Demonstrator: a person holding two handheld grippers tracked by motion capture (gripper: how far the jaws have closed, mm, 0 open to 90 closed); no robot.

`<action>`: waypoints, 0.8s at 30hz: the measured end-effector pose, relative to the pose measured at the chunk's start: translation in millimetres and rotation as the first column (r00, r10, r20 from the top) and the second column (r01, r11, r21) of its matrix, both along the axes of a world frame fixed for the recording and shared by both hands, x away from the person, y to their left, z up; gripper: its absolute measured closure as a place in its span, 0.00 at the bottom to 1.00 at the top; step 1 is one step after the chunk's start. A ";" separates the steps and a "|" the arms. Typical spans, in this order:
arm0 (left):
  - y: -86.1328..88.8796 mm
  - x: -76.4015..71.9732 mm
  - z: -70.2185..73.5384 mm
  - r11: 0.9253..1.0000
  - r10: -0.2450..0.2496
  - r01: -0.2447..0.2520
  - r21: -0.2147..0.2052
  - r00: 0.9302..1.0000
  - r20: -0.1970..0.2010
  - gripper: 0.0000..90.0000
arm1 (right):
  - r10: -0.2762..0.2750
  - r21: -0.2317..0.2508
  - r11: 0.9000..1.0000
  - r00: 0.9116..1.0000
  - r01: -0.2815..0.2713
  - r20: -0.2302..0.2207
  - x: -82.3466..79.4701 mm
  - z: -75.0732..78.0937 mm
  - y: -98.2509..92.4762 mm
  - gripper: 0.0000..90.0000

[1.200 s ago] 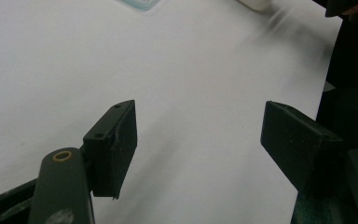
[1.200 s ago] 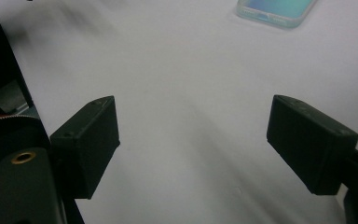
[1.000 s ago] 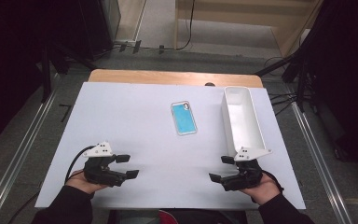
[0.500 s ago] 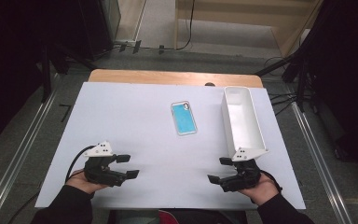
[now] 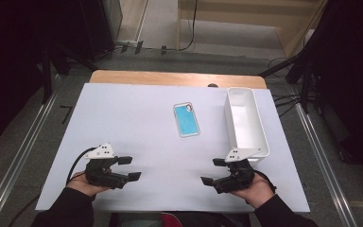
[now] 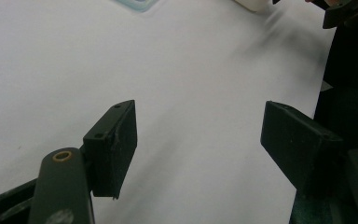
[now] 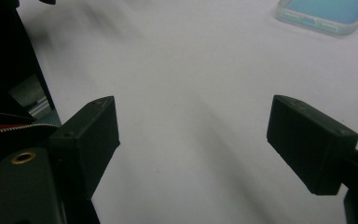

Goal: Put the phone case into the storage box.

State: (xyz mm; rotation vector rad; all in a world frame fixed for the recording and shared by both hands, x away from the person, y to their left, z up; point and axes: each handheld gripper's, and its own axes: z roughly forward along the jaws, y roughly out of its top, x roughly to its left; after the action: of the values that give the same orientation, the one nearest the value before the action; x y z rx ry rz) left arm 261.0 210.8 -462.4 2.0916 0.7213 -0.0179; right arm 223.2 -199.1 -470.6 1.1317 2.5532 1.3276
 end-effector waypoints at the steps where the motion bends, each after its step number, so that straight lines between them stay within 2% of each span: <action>1: 0.2 -0.1 0.2 1.000 0.001 -0.001 -0.001 1.000 -0.001 0.30 | 0.002 0.012 1.000 1.000 -0.002 -0.007 0.7 0.7 2.6 0.17; 9: 0.4 -0.2 0.3 1.000 0.004 -0.004 -0.001 1.000 0.001 0.30 | 0.003 0.017 1.000 1.000 -0.003 -0.005 5.8 2.6 10.8 0.17; 17: 0.5 -0.3 0.5 1.000 0.001 -0.001 0.001 1.000 0.001 0.30 | 0.008 -0.008 1.000 1.000 -0.008 0.001 12.0 2.2 23.1 0.17; 20: 0.6 -0.6 0.7 1.000 0.003 -0.003 0.000 1.000 0.001 0.30 | -0.012 -0.014 1.000 1.000 0.012 0.011 15.7 1.3 30.2 0.17; 24: 0.6 -0.5 0.7 1.000 0.002 -0.002 0.001 1.000 0.000 0.30 | -0.040 -0.019 0.999 0.999 0.040 0.004 19.8 0.1 34.8 0.17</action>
State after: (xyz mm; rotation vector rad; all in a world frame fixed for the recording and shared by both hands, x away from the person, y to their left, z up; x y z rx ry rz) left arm 260.5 211.4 -461.7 2.0915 0.7230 -0.0164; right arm 243.1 -164.3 -470.5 1.1687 2.5213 1.2925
